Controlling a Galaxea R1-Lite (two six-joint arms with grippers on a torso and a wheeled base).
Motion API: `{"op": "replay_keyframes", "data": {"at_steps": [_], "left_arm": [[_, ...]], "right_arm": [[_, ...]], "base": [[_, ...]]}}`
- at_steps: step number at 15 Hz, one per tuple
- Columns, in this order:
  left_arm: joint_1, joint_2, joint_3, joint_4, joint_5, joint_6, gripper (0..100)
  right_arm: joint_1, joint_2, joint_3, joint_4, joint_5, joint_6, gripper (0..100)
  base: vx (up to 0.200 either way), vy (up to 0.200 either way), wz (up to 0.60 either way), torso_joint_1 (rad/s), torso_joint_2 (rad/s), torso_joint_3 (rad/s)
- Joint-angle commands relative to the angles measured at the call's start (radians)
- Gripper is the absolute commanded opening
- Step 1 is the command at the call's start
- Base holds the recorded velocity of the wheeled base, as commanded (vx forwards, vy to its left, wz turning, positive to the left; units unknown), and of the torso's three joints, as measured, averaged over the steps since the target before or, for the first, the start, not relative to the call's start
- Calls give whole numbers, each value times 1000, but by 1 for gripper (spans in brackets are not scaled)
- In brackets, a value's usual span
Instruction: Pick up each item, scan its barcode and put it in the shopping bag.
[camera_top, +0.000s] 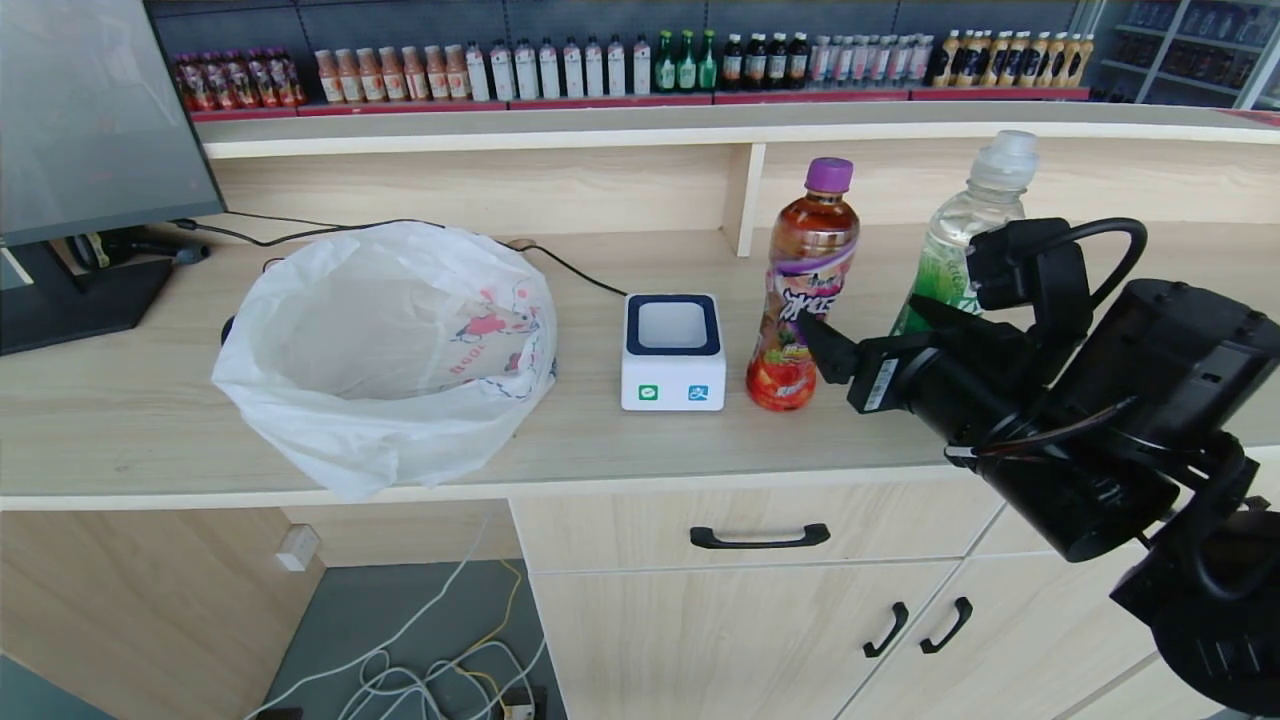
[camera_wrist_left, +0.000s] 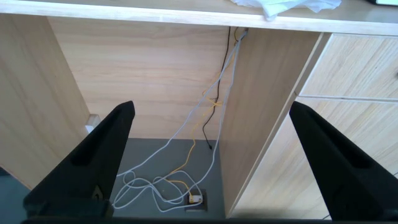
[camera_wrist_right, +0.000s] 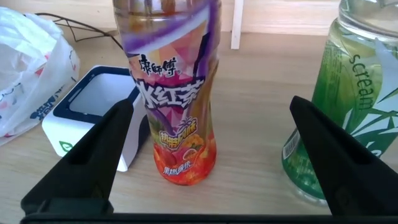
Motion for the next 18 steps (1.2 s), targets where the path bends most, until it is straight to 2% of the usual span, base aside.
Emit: {"op": "replay_keyframes", "data": {"at_steps": [1, 11, 18], "left_arm": [[0, 0, 0, 0, 0, -1, 100], [0, 0, 0, 0, 0, -1, 100], [0, 0, 0, 0, 0, 1, 100]], "right_arm": [[8, 11, -3, 0, 0, 0, 100], [17, 99, -73, -7, -1, -17, 100], [17, 186, -175, -3, -30, -17, 100]], "base": [[0, 0, 0, 0, 0, 0], [0, 0, 0, 0, 0, 0], [0, 0, 0, 0, 0, 0]]}}
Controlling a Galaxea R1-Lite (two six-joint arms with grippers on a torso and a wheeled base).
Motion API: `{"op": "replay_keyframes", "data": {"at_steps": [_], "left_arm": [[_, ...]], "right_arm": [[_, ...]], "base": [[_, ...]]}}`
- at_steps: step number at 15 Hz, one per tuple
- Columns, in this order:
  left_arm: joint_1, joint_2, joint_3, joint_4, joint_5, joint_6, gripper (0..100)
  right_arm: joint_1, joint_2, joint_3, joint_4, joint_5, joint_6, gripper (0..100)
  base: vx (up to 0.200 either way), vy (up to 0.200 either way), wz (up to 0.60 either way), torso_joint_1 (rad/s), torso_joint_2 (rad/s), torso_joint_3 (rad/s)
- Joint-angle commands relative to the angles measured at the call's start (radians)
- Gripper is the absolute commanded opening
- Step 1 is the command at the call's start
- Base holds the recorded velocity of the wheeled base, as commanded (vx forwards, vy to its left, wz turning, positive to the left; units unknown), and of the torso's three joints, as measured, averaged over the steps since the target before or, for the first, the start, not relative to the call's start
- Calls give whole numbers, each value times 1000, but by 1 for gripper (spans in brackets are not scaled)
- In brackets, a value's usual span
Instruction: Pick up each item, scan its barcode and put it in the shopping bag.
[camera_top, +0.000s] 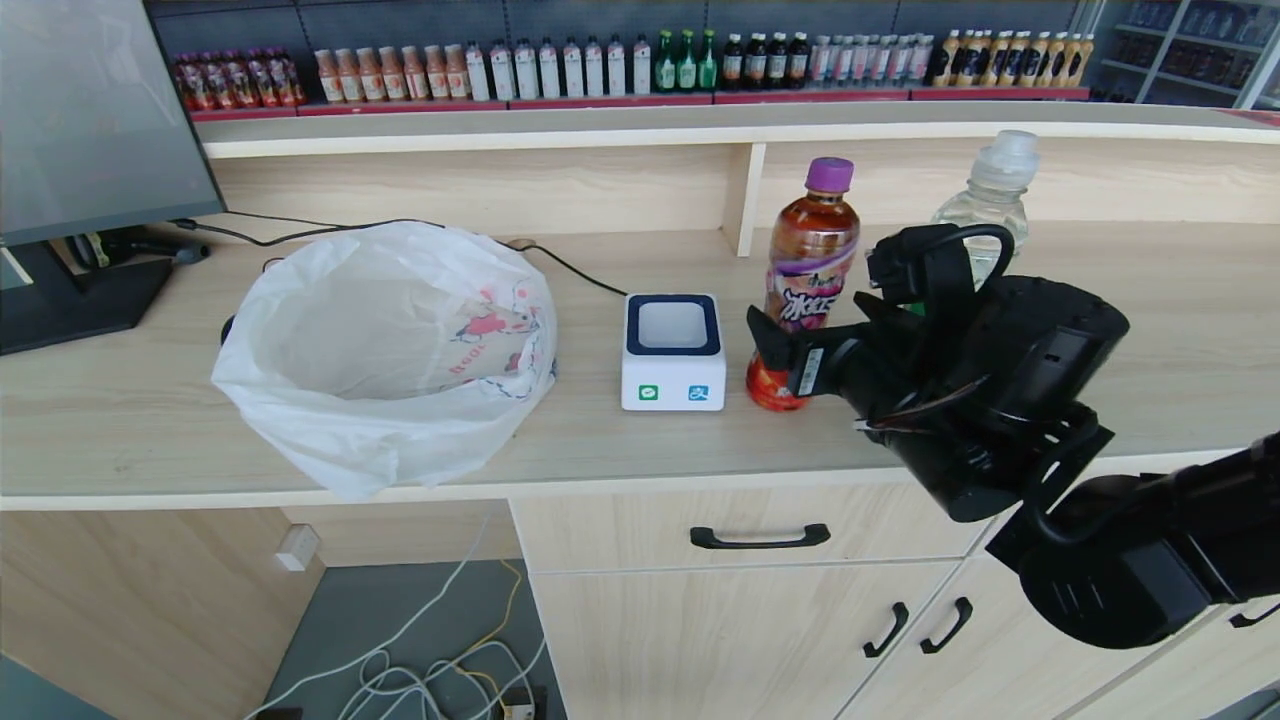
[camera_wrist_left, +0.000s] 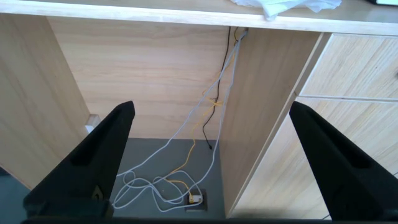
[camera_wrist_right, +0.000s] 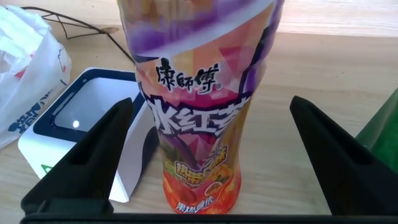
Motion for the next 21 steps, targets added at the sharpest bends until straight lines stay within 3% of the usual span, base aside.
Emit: {"op": "replay_keyframes", "data": {"at_steps": [1, 7, 18, 19, 21], "left_arm": [[0, 0, 1, 0, 0, -1, 100], [0, 0, 0, 0, 0, 1, 100], [0, 0, 0, 0, 0, -1, 100], [0, 0, 0, 0, 0, -1, 100], [0, 0, 1, 0, 0, 1, 100]], "right_arm": [[0, 26, -17, 1, -2, -2, 100], [-1, 85, -100, 1, -51, -43, 100], [-24, 115, -169, 1, -50, -65, 100], [-24, 114, -167, 1, -50, -65, 0], [-24, 109, -167, 0, -48, -66, 0]], "base": [[0, 0, 0, 0, 0, 0], [0, 0, 0, 0, 0, 0], [0, 0, 0, 0, 0, 0], [0, 0, 0, 0, 0, 0], [0, 0, 0, 0, 0, 0]]}}
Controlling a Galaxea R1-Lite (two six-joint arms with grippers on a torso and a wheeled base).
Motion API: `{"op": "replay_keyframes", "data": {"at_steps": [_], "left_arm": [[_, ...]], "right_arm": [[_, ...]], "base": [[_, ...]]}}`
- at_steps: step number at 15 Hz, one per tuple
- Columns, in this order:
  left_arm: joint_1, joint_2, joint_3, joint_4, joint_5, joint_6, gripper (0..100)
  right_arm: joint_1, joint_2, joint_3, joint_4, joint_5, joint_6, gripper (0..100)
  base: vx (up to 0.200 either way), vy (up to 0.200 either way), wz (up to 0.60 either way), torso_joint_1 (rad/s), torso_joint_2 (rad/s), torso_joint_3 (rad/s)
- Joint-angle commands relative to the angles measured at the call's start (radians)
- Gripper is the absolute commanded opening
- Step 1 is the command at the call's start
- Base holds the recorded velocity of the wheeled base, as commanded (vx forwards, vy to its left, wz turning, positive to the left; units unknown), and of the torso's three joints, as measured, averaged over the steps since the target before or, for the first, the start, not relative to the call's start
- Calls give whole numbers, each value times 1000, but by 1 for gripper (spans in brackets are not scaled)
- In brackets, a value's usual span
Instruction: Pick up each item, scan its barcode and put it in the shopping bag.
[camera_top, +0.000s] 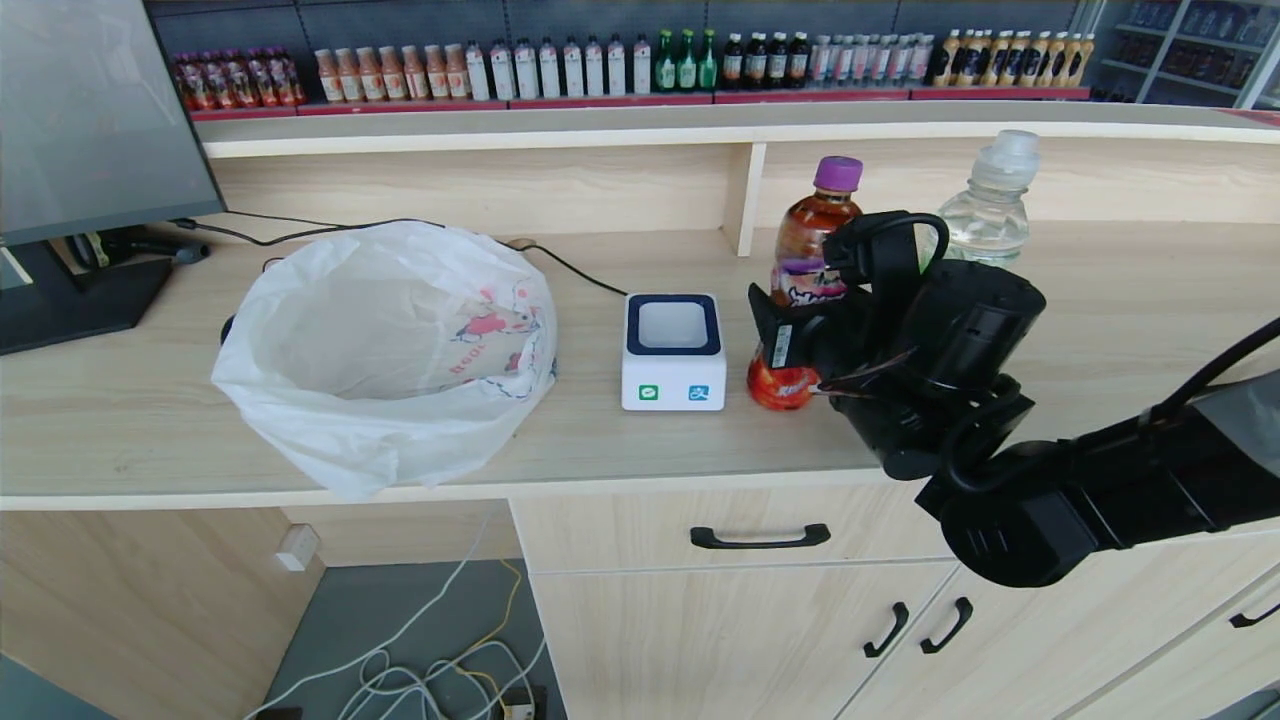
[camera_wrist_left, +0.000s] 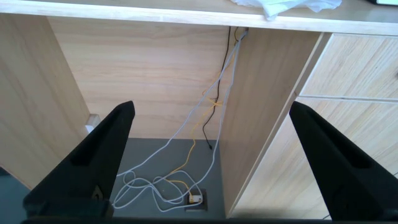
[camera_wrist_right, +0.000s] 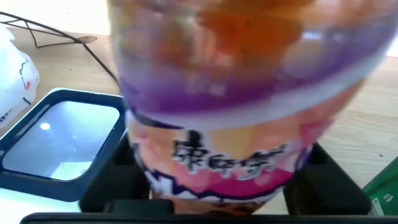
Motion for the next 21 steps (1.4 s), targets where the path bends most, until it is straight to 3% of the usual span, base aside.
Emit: {"op": "replay_keyframes", "data": {"at_steps": [1, 12, 21], "left_arm": [[0, 0, 0, 0, 0, 0, 100], [0, 0, 0, 0, 0, 0, 100], [0, 0, 0, 0, 0, 0, 100]], "right_arm": [[-1, -8, 1, -3, -1, -1, 0], [29, -84, 56, -21, 4, 4, 0], [44, -306, 220, -35, 6, 16, 0]], "base": [[0, 0, 0, 0, 0, 0], [0, 0, 0, 0, 0, 0], [0, 0, 0, 0, 0, 0]]}}
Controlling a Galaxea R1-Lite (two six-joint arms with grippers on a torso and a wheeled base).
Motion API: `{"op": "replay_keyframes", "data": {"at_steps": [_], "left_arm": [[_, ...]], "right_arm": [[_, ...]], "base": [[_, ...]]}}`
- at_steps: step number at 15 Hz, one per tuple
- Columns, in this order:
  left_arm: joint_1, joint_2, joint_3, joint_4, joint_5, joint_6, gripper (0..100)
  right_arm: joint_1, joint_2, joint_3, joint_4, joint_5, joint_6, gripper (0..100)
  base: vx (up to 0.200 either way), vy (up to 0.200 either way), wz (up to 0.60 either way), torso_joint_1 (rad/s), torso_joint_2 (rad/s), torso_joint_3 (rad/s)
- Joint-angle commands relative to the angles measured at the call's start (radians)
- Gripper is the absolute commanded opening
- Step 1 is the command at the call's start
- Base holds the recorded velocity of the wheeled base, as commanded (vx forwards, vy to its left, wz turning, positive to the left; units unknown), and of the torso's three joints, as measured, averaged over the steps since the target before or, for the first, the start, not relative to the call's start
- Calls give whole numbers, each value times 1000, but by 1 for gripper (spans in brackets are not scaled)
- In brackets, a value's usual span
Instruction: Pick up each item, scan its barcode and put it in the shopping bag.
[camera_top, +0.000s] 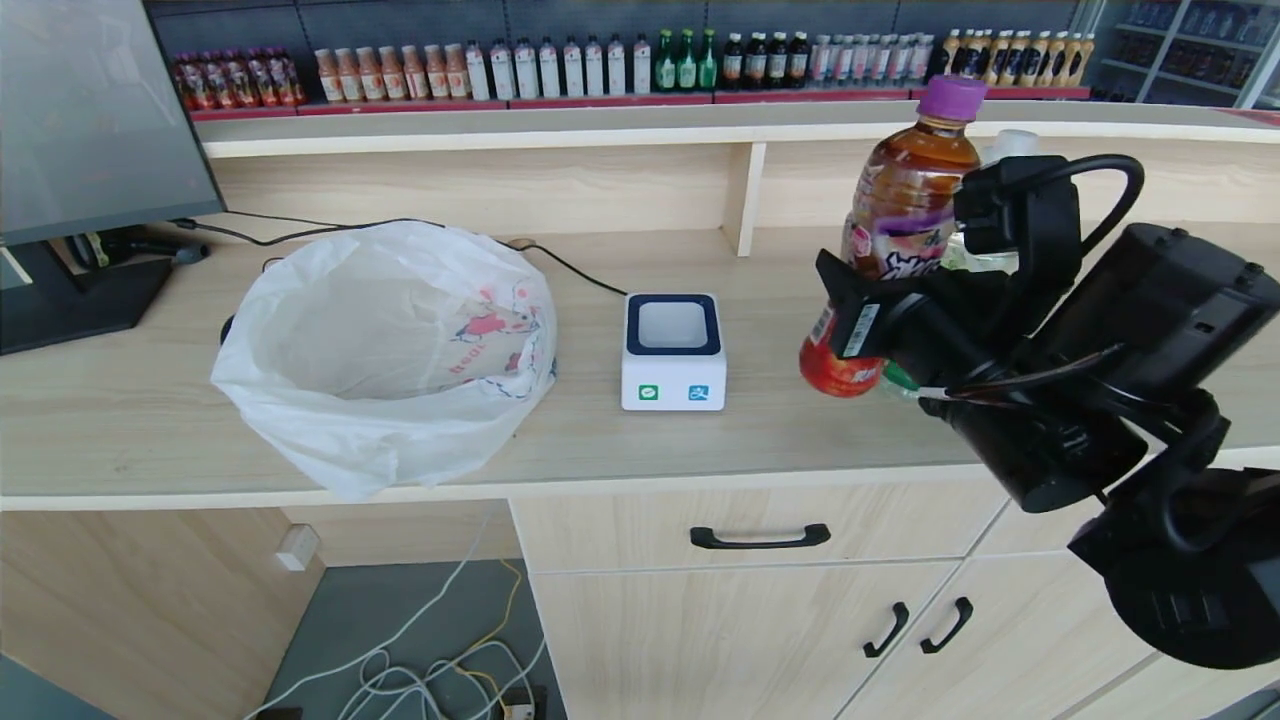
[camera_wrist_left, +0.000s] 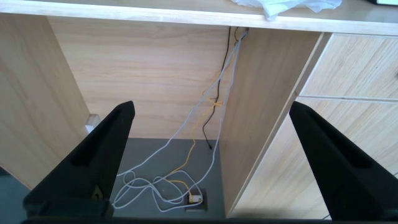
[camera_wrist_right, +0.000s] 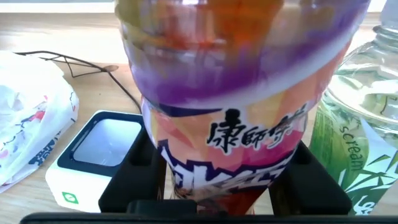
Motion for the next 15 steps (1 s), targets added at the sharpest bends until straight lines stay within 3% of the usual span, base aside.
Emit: {"op": "replay_keyframes", "data": {"at_steps": [1, 4, 6, 12, 13, 15], "left_arm": [[0, 0, 1, 0, 0, 1, 100], [0, 0, 0, 0, 0, -1, 100], [0, 0, 1, 0, 0, -1, 100], [0, 0, 0, 0, 0, -1, 100], [0, 0, 0, 0, 0, 1, 100], [0, 0, 0, 0, 0, -1, 100]], "right_arm": [[0, -65, 30, -1, 0, -1, 0], [4, -147, 136, -12, 20, -1, 0], [7, -209, 237, -19, 103, -11, 0], [4, -398, 472, -12, 226, -19, 0], [2, -424, 486, -2, 292, -17, 0], [2, -417, 475, 2, 312, -13, 0]], "base": [[0, 0, 0, 0, 0, 0], [0, 0, 0, 0, 0, 0], [0, 0, 0, 0, 0, 0], [0, 0, 0, 0, 0, 0], [0, 0, 0, 0, 0, 0], [0, 0, 0, 0, 0, 0]]}}
